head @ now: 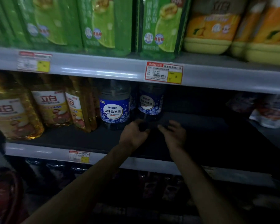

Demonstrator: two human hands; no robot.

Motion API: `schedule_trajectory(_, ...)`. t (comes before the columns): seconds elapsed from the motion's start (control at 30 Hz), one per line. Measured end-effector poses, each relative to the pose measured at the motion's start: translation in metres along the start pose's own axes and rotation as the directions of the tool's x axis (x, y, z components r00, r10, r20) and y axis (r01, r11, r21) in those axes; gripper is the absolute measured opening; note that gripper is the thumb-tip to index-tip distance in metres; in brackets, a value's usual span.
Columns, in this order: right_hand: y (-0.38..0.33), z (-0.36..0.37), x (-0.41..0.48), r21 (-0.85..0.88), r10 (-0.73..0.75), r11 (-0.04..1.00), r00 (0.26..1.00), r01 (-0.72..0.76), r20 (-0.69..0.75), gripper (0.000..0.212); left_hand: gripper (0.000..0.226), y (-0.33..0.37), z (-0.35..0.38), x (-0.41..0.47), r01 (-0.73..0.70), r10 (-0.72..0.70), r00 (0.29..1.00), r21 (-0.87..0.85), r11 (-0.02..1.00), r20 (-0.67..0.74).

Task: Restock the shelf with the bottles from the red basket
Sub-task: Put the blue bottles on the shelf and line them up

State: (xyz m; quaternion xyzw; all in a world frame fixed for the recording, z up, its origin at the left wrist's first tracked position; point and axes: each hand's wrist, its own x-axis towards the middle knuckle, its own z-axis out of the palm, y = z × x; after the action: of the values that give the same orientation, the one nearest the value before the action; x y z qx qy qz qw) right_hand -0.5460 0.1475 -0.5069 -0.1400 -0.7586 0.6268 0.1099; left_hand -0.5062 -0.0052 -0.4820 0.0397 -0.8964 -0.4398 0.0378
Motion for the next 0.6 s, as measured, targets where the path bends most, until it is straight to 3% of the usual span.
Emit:
schedule_trajectory(0.23,-0.032,-0.030,-0.065,-0.290,-0.202,0.923,0.960,0.253,0.196,0.069,0.052,0.005,-0.028,-0.053,-0.153,0.141,0.988,0.360,0.920,0.059)
schedule_trajectory(0.5,-0.052,-0.029,-0.143,-0.365,-0.238,0.859,0.912,0.358,0.336,0.077,0.094,-0.012,-0.100,-0.131,-0.279,0.288,0.954,0.577,0.768,0.078)
schedule_trajectory(0.6,-0.060,-0.007,-0.173,-0.345,-0.289,0.808,0.832,0.477,0.475,0.081,0.098,-0.042,-0.139,-0.170,-0.219,0.240,0.969,0.636,0.740,0.054)
